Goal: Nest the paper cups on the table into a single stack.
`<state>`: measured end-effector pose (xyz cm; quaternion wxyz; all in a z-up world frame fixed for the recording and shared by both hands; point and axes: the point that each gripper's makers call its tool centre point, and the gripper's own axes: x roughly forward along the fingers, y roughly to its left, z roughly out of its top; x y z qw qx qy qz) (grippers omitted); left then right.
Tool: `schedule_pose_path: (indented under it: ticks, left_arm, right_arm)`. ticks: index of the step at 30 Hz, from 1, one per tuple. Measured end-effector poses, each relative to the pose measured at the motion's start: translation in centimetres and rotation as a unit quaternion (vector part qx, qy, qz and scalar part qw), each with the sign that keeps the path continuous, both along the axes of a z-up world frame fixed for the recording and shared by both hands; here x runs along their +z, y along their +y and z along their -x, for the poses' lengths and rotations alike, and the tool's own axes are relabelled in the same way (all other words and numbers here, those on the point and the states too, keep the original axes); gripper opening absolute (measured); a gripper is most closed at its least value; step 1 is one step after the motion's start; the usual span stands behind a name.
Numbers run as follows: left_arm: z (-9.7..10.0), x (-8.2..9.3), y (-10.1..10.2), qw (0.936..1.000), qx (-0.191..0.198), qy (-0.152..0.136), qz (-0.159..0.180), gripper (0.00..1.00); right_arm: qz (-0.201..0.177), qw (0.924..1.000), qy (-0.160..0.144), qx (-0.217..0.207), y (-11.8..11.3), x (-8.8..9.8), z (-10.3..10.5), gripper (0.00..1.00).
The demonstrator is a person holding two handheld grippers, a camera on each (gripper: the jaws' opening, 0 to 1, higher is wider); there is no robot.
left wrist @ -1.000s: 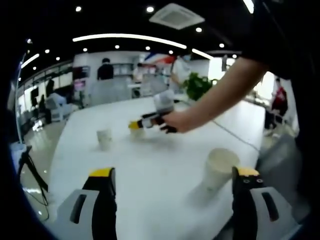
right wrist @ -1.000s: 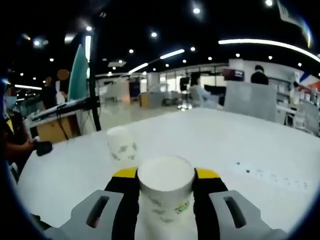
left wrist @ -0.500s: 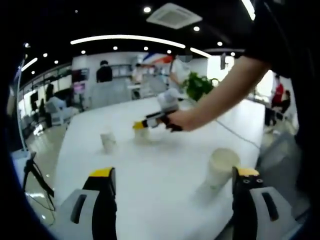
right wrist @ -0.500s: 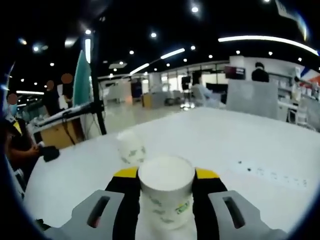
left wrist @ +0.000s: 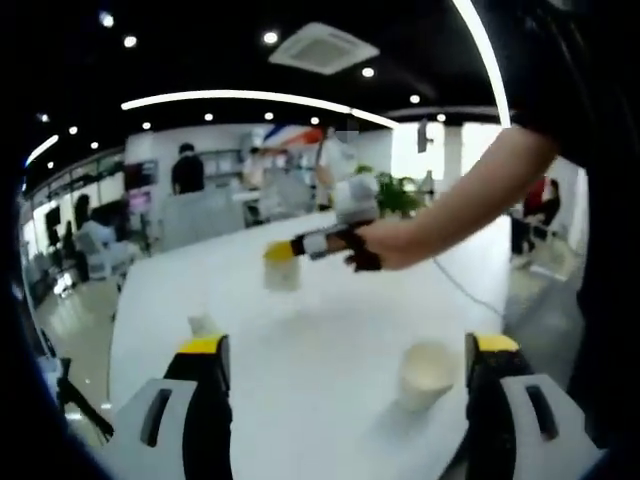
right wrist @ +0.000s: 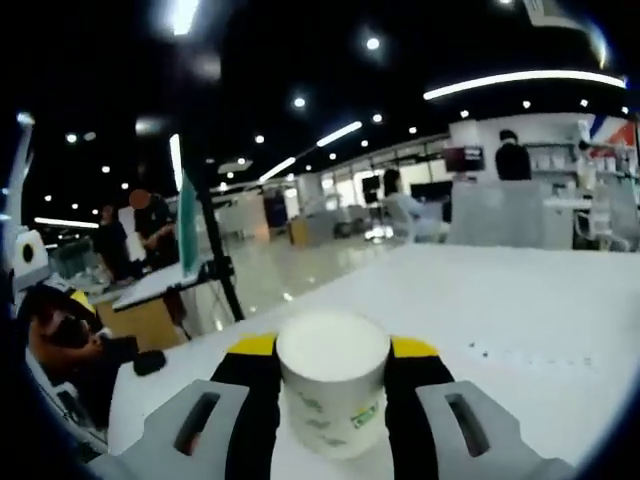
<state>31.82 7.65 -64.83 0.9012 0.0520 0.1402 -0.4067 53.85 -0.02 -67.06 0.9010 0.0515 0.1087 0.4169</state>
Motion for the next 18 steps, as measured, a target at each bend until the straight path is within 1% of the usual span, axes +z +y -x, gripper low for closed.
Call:
schedule_pose_path:
  ticks: [2,3,4,7,9,11,12,15,17,18]
  left_arm:
    - [-0.1,0.6,-0.6,0.9999,-0.015,-0.008,0.001,0.96]
    - [-0.1,0.7,-1.0,0.9997,-0.023,-0.010,-0.004,0.96]
    - [-0.1,0.8,-1.1,0.9996,-0.026,-0.010,-0.005,0.96]
    - [-0.2,0.9,-1.6,0.9991,-0.041,-0.009,-0.002,0.95]
    - [0.0,0.8,-1.8,0.9987,-0.050,-0.003,-0.003,0.95]
    - [0.0,0.8,-1.9,0.9983,-0.056,-0.009,-0.010,0.94]
    - [0.0,0.8,-1.9,0.9982,-0.058,-0.009,-0.014,0.94]
    - [0.1,1.1,-2.1,0.9979,-0.064,-0.008,-0.004,0.94]
    - [0.4,1.3,-2.3,0.9975,-0.071,-0.003,-0.004,0.94]
    - [0.6,1.5,-2.4,0.9971,-0.076,-0.009,-0.004,0.94]
  right_arm:
    - [-0.002,1.0000,-0.001,-0.003,-0.5,0.8,1.0,0.37]
    - [-0.007,0.9999,-0.002,-0.007,-0.9,1.3,1.6,0.37]
    - [-0.014,0.9998,-0.001,-0.013,-1.1,1.5,1.8,0.37]
    - [-0.017,0.9996,-0.005,-0.023,-1.9,2.3,3.0,0.37]
    - [-0.032,0.9989,0.001,-0.034,-2.4,2.8,3.8,0.37]
    - [-0.041,0.9983,0.005,-0.040,-3.0,3.0,4.2,0.37]
    - [-0.052,0.9975,0.008,-0.047,-3.3,3.2,4.8,0.37]
    - [-0.083,0.9948,0.023,-0.055,-3.7,3.8,6.3,0.37]
    - [-0.086,0.9945,0.018,-0.057,-4.0,4.2,7.4,0.37]
    - [-0.088,0.9944,0.010,-0.057,-4.1,4.6,7.9,0.37]
